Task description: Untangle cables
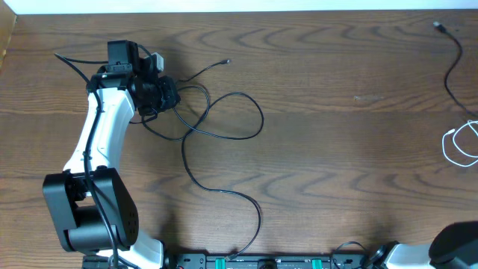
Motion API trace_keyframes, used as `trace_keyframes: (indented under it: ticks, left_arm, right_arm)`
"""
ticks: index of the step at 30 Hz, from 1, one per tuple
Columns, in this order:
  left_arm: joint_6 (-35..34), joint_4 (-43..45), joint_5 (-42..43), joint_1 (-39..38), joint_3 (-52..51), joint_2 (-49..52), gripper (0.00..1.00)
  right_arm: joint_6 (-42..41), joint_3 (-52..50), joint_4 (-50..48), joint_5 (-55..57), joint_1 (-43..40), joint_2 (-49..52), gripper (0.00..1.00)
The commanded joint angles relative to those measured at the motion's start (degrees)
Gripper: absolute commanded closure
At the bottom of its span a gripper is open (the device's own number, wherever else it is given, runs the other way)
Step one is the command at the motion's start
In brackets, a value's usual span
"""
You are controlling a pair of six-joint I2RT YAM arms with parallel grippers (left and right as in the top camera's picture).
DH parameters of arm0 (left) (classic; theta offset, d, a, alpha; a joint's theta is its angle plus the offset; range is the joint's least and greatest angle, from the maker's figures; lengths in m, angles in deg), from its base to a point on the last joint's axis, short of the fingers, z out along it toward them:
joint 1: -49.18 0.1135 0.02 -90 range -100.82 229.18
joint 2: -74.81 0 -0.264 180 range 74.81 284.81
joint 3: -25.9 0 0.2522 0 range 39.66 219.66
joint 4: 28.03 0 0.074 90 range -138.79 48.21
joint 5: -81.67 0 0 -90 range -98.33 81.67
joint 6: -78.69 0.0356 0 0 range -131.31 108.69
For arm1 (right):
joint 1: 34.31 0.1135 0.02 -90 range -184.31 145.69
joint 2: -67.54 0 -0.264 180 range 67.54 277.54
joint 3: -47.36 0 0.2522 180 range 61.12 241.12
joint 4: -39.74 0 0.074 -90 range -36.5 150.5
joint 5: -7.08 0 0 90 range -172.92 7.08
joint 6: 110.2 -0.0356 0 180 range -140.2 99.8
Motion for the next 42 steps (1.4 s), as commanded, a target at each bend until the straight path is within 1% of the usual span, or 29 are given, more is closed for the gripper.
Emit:
trace_keyframes:
  ticks: [1, 7, 11, 13, 14, 15, 16, 17, 18, 19, 20, 27, 30, 37, 40, 42]
  left_arm:
    - [1.2, -0.8, 0.3, -0.1, 0.1, 0.1, 0.92]
    - [1.2, -1.2, 0.3, -0.1, 0.1, 0.1, 0.93]
    - [1.2, -1.2, 0.3, -0.1, 0.1, 0.1, 0.93]
    - [1.2, -1.3, 0.3, -0.1, 0.1, 0.1, 0.93]
    - [1.2, -1.3, 0.3, -0.1, 0.1, 0.1, 0.92]
    - [1.2, -1.4, 0.3, -0.1, 0.1, 0.1, 0.93]
    - [1.2, -1.4, 0.3, -0.1, 0.1, 0.1, 0.92]
    - [1.2, -1.4, 0.3, -0.1, 0.1, 0.1, 0.93]
    - [1.2, -1.4, 0.3, -0.1, 0.1, 0.1, 0.93]
    - [1.2, -1.4, 0.3, -0.1, 0.1, 0.1, 0.93]
    - [1.2, -1.4, 0.3, -0.1, 0.1, 0.1, 0.93]
    - [1.2, -1.4, 0.3, -0.1, 0.1, 0.1, 0.93]
    - [1.2, -1.4, 0.3, -0.1, 0.1, 0.1, 0.93]
    - [1.2, -1.4, 0.3, -0.1, 0.1, 0.1, 0.92]
    - [1.2, -1.3, 0.3, -0.3, 0.1, 0.1, 0.93]
    - [4.3, -0.7, 3.9, -1.1, 0.1, 0.0, 0.93]
  right_arm:
    - [1.1, 0.8, 2.3, -8.0, 0.0, 5.4, 0.99]
    - [1.1, 0.8, 8.1, -16.5, 0.0, 14.1, 0.99]
    - [-1.6, 0.8, 11.4, -22.7, 0.0, 19.7, 0.99]
    - [-3.0, 0.8, 12.5, -24.6, 0.0, 21.8, 0.97]
    - [-3.8, 0.8, 13.1, -25.4, 0.0, 22.9, 0.94]
    - [-4.4, 0.8, 13.5, -26.1, 0.0, 23.8, 0.85]
    - [-4.5, 0.8, 13.8, -26.7, 0.0, 24.5, 0.73]
    - [-4.6, 0.8, 14.1, -27.2, 0.1, 25.1, 0.52]
    - [-4.7, 0.8, 14.5, -27.4, 0.2, 25.7, 0.35]
    - [-4.7, 0.8, 15.0, -27.4, 0.3, 25.9, 0.08]
    - [-4.7, 0.8, 15.2, -27.5, 0.3, 26.1, 0.01]
    - [-4.9, 0.8, 16.2, -29.7, 0.4, 25.8, 0.01]
    - [-4.9, 0.8, 16.2, -34.6, 0.4, 25.1, 0.01]
    - [-4.9, 0.8, 16.5, -51.1, 0.7, 20.7, 0.01]
    - [-4.8, 0.8, 17.7, -54.4, 1.6, 18.8, 0.01]
    - [-2.4, 0.8, 19.3, -55.7, 3.3, 17.1, 0.01]
